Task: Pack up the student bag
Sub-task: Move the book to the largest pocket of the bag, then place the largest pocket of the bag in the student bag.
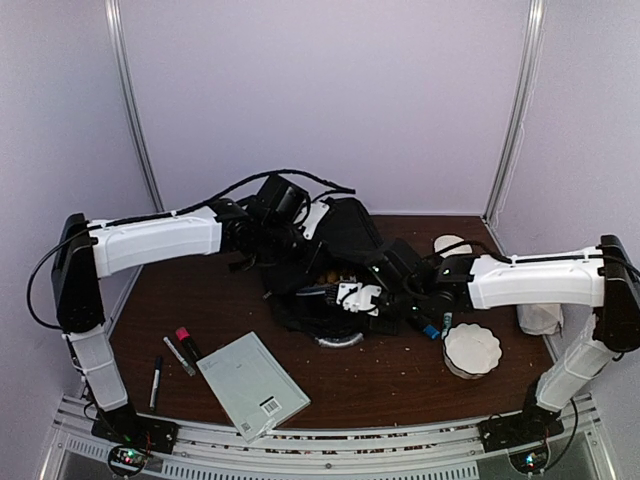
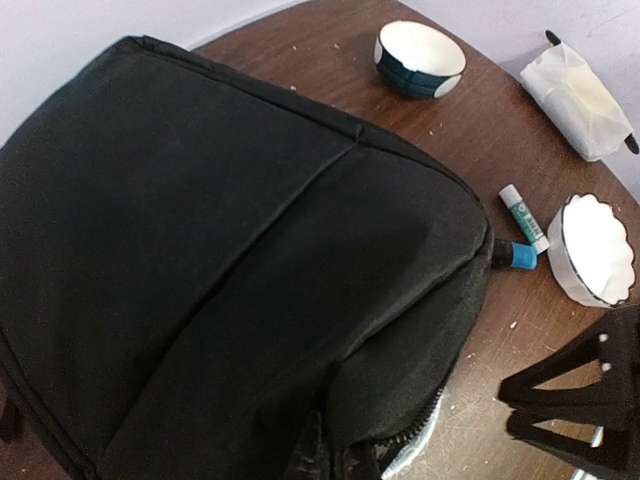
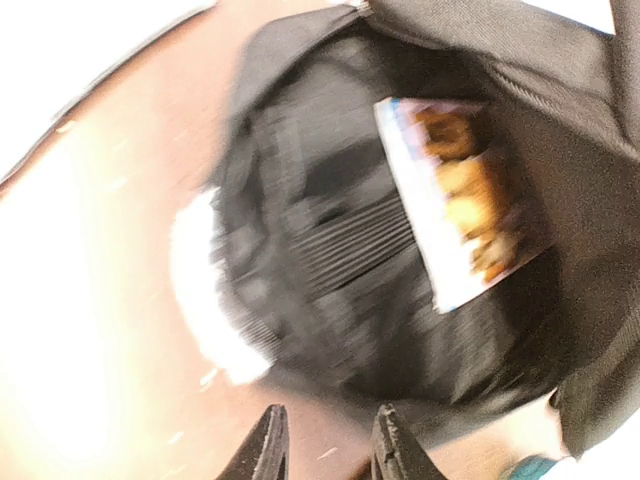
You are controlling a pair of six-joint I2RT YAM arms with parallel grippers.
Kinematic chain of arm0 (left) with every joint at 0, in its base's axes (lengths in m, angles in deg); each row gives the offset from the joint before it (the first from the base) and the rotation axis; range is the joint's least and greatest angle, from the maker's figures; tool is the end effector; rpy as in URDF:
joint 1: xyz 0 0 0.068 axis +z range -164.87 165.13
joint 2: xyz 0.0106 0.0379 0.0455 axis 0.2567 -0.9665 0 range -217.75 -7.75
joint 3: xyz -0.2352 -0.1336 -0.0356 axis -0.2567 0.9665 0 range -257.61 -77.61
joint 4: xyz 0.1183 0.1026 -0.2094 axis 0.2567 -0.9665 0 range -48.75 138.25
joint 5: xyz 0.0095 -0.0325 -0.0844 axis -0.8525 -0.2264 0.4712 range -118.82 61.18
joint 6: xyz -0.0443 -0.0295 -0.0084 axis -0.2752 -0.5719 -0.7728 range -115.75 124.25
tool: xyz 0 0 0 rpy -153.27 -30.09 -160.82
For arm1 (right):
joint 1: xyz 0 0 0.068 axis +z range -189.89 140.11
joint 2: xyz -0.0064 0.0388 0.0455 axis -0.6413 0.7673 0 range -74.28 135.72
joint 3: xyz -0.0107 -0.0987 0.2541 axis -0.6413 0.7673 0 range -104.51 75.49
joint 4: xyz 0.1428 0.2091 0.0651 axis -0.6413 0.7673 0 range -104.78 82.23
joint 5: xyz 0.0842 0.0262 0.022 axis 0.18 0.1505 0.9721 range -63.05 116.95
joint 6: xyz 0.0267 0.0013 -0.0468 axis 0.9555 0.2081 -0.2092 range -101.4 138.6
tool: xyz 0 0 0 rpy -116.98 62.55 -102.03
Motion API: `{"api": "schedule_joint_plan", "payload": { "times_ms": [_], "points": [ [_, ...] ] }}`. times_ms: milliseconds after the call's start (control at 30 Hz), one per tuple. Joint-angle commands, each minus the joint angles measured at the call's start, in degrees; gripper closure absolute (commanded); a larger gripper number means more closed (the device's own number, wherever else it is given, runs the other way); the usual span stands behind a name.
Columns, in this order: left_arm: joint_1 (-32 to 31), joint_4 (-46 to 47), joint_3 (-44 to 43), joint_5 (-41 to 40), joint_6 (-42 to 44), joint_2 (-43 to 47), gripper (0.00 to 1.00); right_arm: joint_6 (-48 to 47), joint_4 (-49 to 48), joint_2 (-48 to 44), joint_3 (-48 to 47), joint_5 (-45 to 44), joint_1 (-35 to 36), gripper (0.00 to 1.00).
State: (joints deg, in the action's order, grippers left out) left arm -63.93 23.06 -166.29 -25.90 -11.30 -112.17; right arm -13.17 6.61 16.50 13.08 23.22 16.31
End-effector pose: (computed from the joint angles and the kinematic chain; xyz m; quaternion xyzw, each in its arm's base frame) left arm 0.2744 -0.3188 0.2887 0.2723 0.8677 -0.2415 0.3385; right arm 0.1902 0.2798 0.2302 -0.6437 0.6830 0.0429 0.3425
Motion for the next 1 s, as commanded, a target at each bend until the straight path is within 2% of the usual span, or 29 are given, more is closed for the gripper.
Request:
{"api": "schedule_joint_plan", "payload": {
  "times_ms": [0, 133, 267, 367, 533, 633, 767, 967],
  "points": [
    [1.3, 4.2, -1.2, 3.6, -0.1, -5.0, 1.00, 7.1, 7.3, -5.3, 4.8, 8.3, -0.3, 0.71],
    [1.3, 6.0, 1.2, 6.4, -1.3, -6.1, 1.00, 8.1, 9.5, -9.5, 7.6, 13.7, -0.6, 0.70],
    [1.1, 6.9, 5.4, 8.4, -1.6, -4.5, 0.65, 10.0, 10.9, -9.4, 6.4, 21.0, -2.0, 0.69],
    [0.6, 5.5, 9.5, 6.4, -1.8, 0.3, 0.53, 12.1, 11.0, -7.4, 3.5, 25.2, -2.5, 0.68],
    [0.5, -1.6, 18.6, -0.8, -9.1, 11.7, 0.47, 14.5, 9.8, -3.3, -1.0, 29.7, -2.6, 0.67],
    [0.5, -6.0, 25.9, -5.0, -19.5, 20.1, 0.43, 16.6, 8.5, 0.5, -4.2, 32.4, -2.3, 0.66],
    [0.4, -6.4, 37.1, -3.0, -31.9, 28.8, 0.39, 18.1, 7.0, 5.7, -8.7, 33.7, -1.1, 0.66],
    [-0.9, -13.6, 44.9, -4.8, -42.1, 39.4, 0.39, 21.2, 7.9, 13.5, -16.3, 36.7, 1.5, 0.65]
  ]
}}
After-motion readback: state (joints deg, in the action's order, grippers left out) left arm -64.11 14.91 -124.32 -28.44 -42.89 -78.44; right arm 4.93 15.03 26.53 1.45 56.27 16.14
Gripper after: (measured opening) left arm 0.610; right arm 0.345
